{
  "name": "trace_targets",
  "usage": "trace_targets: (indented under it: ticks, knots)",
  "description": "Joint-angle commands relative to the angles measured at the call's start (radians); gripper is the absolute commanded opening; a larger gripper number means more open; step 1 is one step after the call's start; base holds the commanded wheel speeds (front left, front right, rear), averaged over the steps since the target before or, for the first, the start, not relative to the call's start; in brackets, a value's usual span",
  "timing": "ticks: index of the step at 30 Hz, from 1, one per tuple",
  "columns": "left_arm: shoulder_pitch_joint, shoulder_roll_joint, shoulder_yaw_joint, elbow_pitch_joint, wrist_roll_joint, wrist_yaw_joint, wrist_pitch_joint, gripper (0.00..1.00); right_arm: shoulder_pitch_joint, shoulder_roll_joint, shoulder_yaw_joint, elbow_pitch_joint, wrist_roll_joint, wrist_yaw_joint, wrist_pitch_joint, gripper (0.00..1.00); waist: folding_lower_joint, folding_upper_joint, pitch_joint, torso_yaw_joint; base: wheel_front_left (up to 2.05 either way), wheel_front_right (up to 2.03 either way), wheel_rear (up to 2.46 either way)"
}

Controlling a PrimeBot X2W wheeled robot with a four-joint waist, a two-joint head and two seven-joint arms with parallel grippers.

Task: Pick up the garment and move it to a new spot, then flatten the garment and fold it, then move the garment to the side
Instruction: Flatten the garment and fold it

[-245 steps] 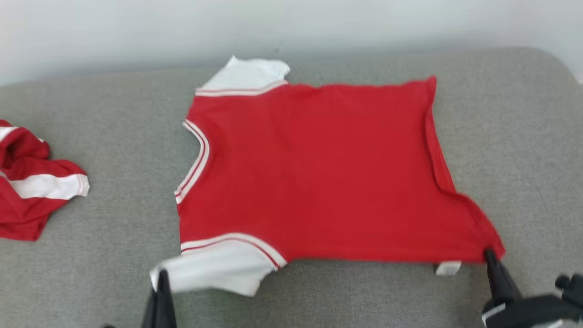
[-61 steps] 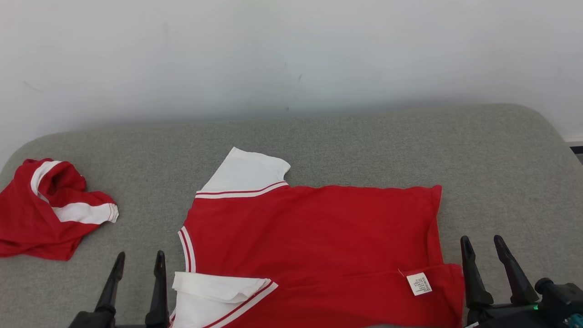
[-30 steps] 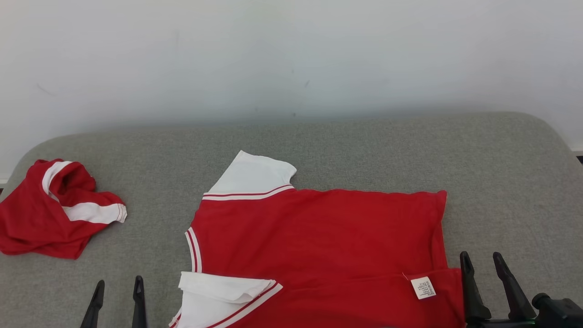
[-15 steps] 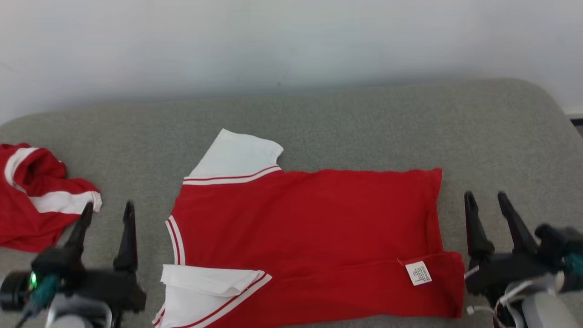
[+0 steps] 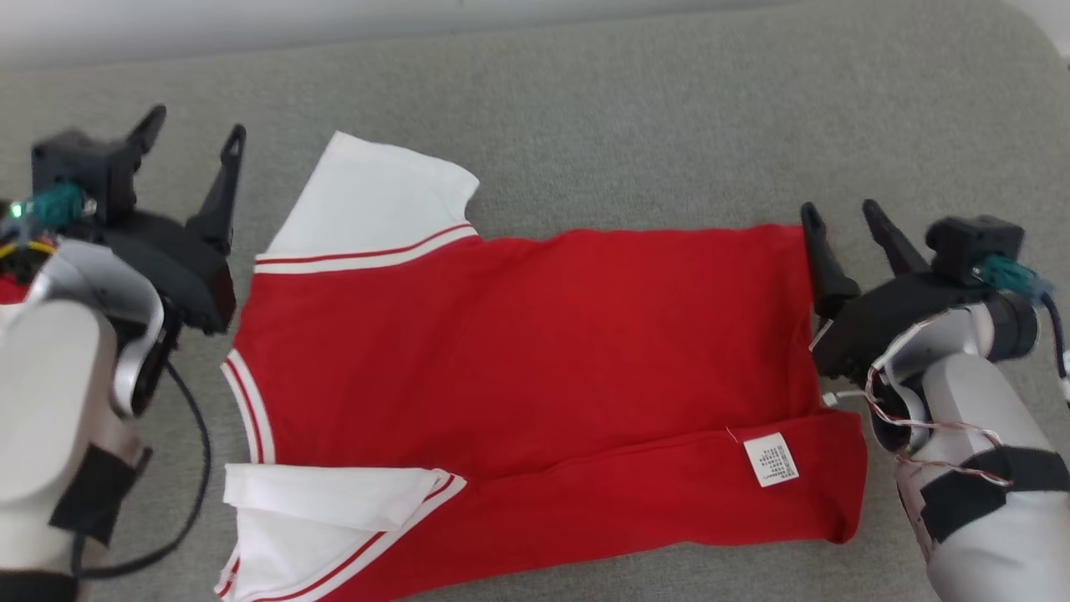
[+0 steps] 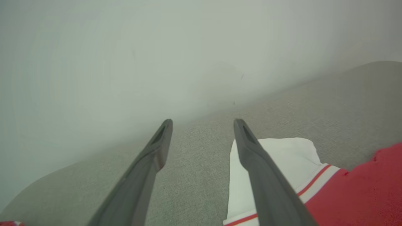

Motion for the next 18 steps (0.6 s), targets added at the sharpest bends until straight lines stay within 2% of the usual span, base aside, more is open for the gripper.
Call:
trace_targets:
  ticks: [1,9,18]
  knots:
    - [-0.038,0.016,-0.022,0.021,-0.018,0.002,0.017,1.0,-0.026,0.006,0.008,0.019,-0.01,-0.003,0.015,1.0,-0.0004,-0.0003,0.087,-0.06,0.0,0.0,0.0]
    - [-0.235,0.071,-0.197,0.17,-0.116,0.002,0.115,1.0,-0.144,0.043,0.077,0.102,0.014,-0.003,0.069,1.0,-0.0004,-0.0003,0.133,-0.121,0.0,0.0,0.0]
    - [-0.318,0.113,-0.322,0.312,-0.224,0.002,0.186,1.0,-0.191,0.07,0.164,0.119,0.078,-0.003,0.126,1.0,-0.0004,-0.0003,0.143,-0.182,0.0,0.0,0.0]
